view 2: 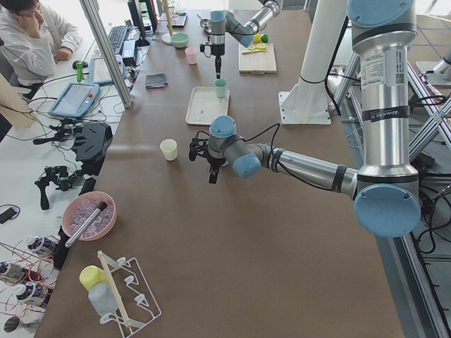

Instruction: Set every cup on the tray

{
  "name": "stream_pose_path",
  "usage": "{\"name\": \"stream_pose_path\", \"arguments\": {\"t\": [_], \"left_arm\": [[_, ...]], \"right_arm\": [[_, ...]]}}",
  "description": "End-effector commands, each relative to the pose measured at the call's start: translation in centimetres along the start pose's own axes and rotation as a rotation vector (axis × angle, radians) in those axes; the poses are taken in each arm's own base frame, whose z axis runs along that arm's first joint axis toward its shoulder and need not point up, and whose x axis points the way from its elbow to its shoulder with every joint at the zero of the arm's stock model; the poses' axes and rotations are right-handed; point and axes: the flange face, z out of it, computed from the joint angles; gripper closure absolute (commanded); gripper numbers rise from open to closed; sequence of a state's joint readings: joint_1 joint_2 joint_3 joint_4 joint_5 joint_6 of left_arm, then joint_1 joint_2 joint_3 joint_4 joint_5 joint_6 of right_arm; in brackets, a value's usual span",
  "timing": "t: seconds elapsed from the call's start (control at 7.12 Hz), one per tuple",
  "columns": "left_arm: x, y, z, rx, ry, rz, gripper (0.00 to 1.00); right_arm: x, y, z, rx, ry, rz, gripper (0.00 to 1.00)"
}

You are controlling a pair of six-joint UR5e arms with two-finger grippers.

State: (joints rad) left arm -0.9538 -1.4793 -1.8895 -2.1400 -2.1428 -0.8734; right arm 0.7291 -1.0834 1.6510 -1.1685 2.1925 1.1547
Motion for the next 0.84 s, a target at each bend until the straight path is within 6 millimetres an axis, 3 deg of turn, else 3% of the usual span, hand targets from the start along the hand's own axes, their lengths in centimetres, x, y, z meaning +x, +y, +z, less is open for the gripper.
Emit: {"name": "stream_pose_path", "arguments": {"t": [0.0, 0.28, 0.56, 0.7], "left_arm": [[7.7, 1.2, 4.7, 0.006, 0.001, 0.004, 0.03], [7.5, 1.5, 5.8, 0.001, -0.018, 0.005, 0.16], [7.5, 1.6, 6.4, -0.006, -0.022, 0.007, 0.77], [8.4, 1.4, 6.7, -0.007, -0.012, 0.015, 0.77]], "right_arm": [[6.3, -1.9, -4.9, -0.010, -0.015, 0.059, 0.01], [7.5, -1.9, -5.3, -0.014, -0.010, 0.064, 0.01], [8.0, -1.5, -5.8, -0.015, -0.015, 0.066, 0.02], [8.2, -1.6, -5.7, -0.015, -0.010, 0.070, 0.03]]}}
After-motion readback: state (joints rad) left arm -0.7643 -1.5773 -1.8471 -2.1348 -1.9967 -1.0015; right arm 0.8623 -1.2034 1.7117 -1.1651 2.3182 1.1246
